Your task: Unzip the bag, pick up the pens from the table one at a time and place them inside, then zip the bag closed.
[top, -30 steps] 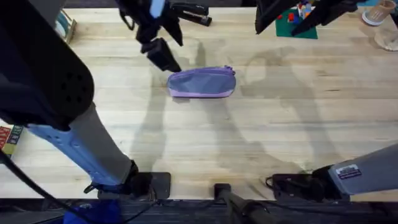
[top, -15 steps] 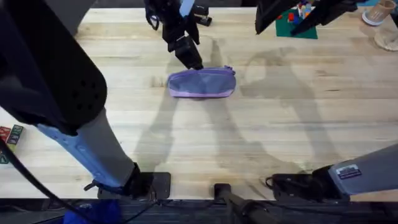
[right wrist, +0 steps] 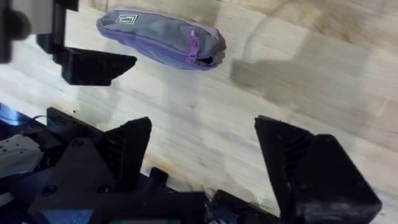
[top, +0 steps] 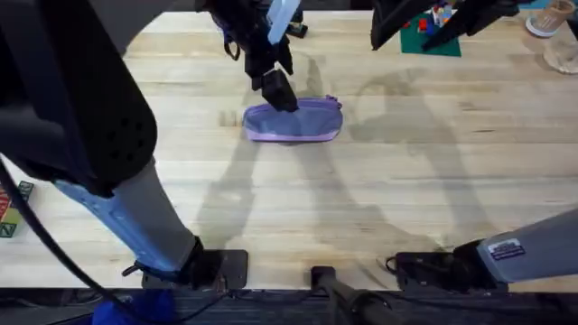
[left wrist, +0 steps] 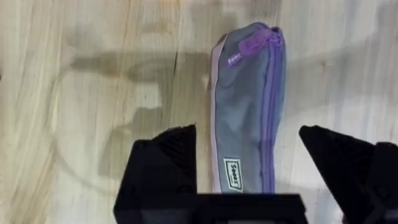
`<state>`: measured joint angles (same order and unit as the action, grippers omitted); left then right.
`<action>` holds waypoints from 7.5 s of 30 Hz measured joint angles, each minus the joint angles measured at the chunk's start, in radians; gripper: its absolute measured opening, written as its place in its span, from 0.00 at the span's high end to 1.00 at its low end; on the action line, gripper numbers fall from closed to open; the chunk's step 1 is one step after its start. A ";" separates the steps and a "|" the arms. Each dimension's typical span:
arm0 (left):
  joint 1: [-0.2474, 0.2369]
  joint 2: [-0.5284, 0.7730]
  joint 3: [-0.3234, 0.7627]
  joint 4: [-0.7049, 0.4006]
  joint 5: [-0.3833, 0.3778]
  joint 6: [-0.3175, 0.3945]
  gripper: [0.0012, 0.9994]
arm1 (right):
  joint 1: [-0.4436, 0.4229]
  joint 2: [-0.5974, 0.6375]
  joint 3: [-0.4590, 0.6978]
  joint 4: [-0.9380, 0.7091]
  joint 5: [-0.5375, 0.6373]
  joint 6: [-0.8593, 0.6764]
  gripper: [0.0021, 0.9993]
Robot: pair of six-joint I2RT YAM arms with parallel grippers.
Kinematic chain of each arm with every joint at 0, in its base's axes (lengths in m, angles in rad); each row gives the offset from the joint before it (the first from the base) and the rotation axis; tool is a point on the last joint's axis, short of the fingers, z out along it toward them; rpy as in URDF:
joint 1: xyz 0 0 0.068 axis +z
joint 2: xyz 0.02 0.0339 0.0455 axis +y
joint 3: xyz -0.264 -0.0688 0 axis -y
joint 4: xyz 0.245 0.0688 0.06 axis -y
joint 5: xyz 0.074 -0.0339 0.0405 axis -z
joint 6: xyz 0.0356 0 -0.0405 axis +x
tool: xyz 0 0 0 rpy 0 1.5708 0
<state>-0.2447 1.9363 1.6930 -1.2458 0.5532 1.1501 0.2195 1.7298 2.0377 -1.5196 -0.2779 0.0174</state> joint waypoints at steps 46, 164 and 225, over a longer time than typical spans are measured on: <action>-0.043 0.000 -0.153 0.125 0.007 -0.007 0.96 | -0.060 0.000 0.000 -0.001 0.000 -0.018 0.00; -0.043 0.000 -0.154 0.124 0.007 -0.007 0.96 | 0.056 0.280 -0.359 0.451 -0.292 0.162 0.97; -0.043 0.000 -0.154 0.127 0.007 -0.007 0.96 | -0.124 0.204 -0.242 0.210 -0.169 0.431 0.00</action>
<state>-0.2878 1.9364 1.5394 -1.1183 0.5598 1.1432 0.0952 1.9336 1.7959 -1.3099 -0.4474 0.4482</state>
